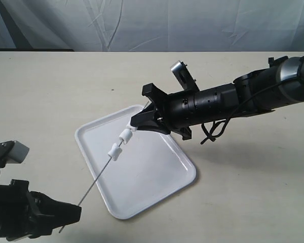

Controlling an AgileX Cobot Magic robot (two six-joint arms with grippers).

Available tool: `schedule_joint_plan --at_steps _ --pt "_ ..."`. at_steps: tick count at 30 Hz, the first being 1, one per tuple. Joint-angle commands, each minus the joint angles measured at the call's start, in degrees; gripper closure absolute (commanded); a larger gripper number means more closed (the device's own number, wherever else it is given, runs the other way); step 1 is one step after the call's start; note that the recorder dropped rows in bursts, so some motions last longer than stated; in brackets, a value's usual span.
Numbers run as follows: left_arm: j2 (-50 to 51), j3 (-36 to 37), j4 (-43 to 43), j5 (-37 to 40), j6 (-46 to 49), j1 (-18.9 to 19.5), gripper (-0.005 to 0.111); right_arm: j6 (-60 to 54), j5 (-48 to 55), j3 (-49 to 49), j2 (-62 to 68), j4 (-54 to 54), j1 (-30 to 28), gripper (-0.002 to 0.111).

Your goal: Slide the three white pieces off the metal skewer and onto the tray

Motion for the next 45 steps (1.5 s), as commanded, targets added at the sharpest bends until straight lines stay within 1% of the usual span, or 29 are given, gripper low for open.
schedule_joint_plan --at_steps 1,3,5,13,17,22,28,34,45 --pt "-0.3 0.2 0.4 -1.4 0.7 -0.3 0.107 -0.6 -0.8 -0.2 0.0 -0.3 0.4 0.103" --pt "-0.3 0.2 0.6 -1.4 0.6 -0.3 0.107 -0.6 -0.9 -0.2 0.0 -0.3 0.4 0.097" --pt "-0.3 0.2 0.8 -1.5 0.5 -0.3 0.107 -0.6 -1.4 -0.4 0.0 -0.3 0.4 0.094" --pt "-0.3 0.2 0.9 -2.1 0.4 -0.3 0.107 0.5 -1.9 -4.8 0.0 -0.3 0.4 0.094" --pt "-0.3 0.2 0.9 -2.5 0.4 -0.3 0.107 0.5 -4.1 -6.5 0.0 -0.3 0.4 0.094" --pt "-0.3 0.2 0.9 -2.7 0.4 -0.3 0.107 0.9 -4.8 -7.7 0.0 -0.3 -0.8 0.094" --pt "-0.3 0.2 0.9 -3.7 0.4 -0.3 0.107 0.7 -10.0 -8.2 0.0 -0.3 -0.8 0.095" --pt "-0.3 0.2 0.9 -3.9 0.4 -0.3 0.107 0.7 -10.6 -11.6 0.0 -0.3 -0.8 0.095" --pt "-0.3 0.2 0.9 -4.2 0.4 -0.3 0.107 0.9 -15.1 -15.7 0.0 -0.3 -0.8 0.095"
